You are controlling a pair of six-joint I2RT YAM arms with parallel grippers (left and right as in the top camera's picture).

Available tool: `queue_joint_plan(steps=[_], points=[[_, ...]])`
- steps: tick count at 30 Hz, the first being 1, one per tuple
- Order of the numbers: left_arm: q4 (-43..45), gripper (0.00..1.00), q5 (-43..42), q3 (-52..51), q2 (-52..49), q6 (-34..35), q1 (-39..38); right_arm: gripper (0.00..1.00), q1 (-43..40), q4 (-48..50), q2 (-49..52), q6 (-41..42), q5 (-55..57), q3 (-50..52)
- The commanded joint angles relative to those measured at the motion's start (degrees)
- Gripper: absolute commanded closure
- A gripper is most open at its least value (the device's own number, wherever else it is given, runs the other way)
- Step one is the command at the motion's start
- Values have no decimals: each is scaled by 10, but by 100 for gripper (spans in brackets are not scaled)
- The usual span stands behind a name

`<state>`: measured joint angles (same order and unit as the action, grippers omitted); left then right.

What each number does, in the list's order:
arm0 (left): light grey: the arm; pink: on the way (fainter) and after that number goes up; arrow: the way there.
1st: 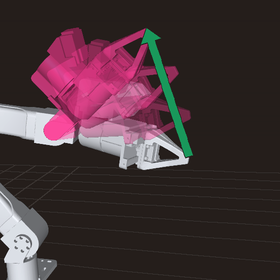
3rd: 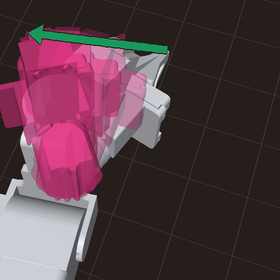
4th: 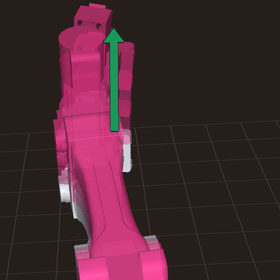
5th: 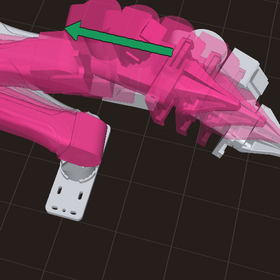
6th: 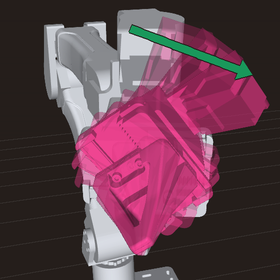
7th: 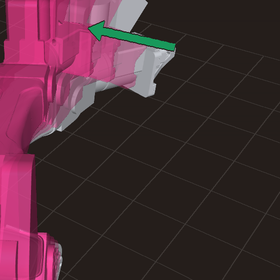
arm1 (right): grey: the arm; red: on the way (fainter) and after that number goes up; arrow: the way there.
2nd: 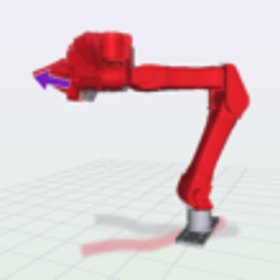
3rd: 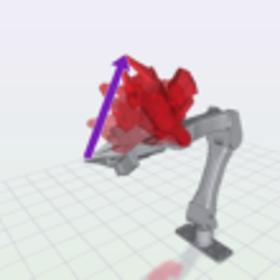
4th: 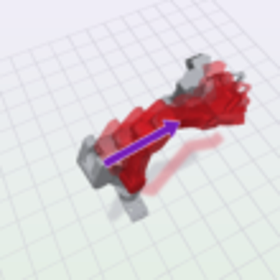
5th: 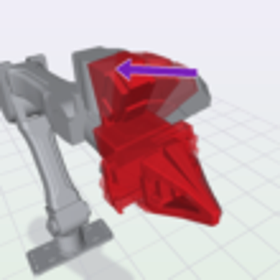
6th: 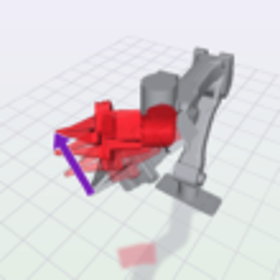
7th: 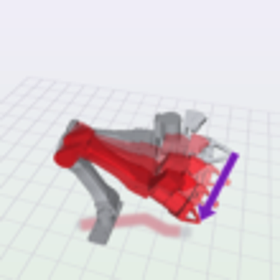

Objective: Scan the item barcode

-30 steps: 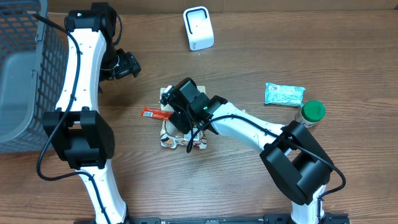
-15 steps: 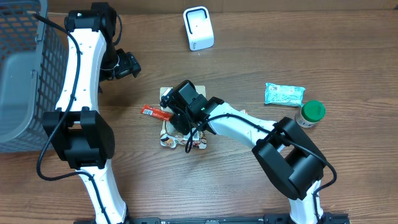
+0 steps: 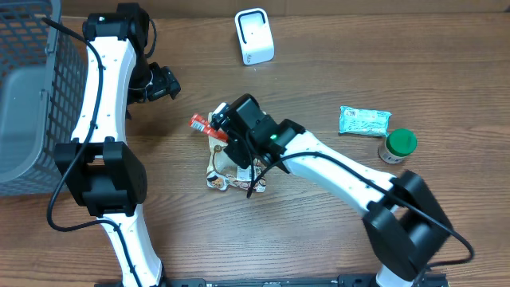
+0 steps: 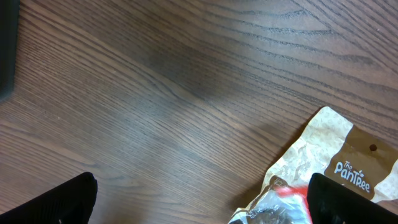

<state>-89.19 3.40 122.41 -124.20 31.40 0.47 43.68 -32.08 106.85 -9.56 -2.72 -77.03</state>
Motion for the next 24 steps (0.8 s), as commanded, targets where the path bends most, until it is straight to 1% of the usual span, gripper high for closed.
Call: queue_joint_plan(steps=[1, 3, 5, 8, 13, 17, 24], points=[[-1, 0, -3, 10, 10, -1, -1, 96, -18, -50, -19, 57, 32, -8], [-1, 0, -3, 10, 10, -1, -1, 96, -25, -77, -19, 98, 31, -1], [-1, 0, -3, 10, 10, -1, -1, 96, -26, -94, -16, 114, 31, -1], [-1, 1, -3, 10, 10, -1, -1, 96, -26, -105, -11, 163, 28, 1], [-1, 1, -3, 10, 10, -1, -1, 96, -26, -104, -10, 176, 13, 2], [-1, 0, -3, 10, 10, -1, -1, 96, -26, -110, -10, 216, -3, 2], [-1, 0, -3, 10, 10, -1, -1, 96, -26, -105, -10, 216, -3, 2]])
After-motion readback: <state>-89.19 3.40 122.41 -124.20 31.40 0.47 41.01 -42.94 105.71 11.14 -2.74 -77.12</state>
